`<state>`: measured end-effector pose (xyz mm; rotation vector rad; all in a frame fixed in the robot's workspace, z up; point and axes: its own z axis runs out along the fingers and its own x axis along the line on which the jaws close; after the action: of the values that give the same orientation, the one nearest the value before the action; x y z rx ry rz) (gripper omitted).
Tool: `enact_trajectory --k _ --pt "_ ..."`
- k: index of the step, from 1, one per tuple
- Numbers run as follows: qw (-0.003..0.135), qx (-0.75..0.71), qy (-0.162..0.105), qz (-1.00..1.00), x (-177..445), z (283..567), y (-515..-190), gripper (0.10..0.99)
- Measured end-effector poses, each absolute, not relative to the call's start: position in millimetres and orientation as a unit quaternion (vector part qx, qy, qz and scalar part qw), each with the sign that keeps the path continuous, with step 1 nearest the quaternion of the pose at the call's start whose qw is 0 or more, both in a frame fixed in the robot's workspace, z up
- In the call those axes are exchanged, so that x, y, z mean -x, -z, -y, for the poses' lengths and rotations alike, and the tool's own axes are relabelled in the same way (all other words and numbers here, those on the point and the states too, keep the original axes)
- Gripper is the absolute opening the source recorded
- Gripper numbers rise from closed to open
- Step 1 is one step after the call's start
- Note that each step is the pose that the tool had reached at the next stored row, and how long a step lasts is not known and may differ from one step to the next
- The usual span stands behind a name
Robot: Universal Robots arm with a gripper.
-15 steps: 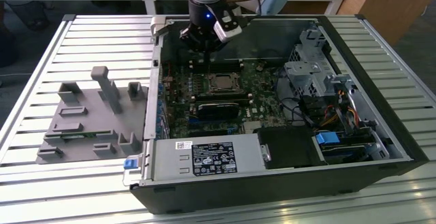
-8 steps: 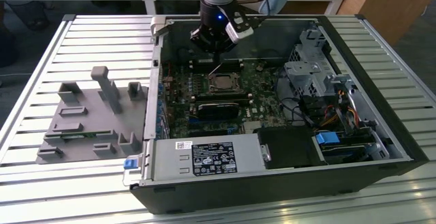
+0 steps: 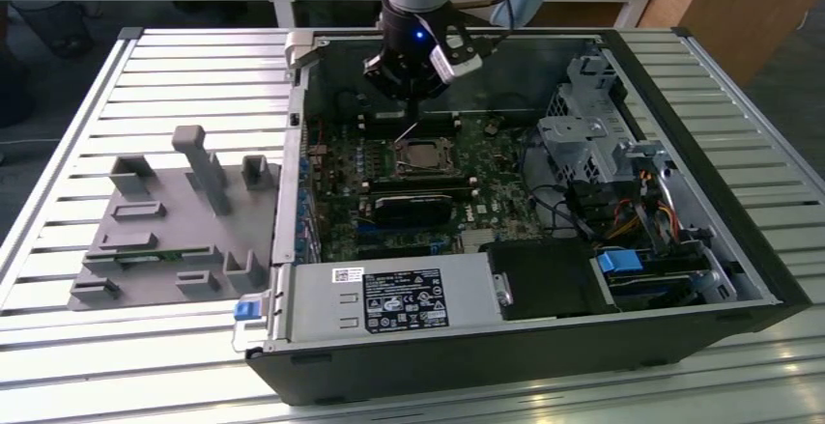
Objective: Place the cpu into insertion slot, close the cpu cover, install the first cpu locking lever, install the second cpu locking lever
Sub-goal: 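Install the first cpu locking lever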
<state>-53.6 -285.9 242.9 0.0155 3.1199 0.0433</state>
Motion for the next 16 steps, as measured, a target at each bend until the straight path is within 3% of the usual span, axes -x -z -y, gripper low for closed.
enact_trajectory --k 16 --pt "0.011 -0.006 -0.014 -1.000 44.5 280.3 -234.9 0.106"
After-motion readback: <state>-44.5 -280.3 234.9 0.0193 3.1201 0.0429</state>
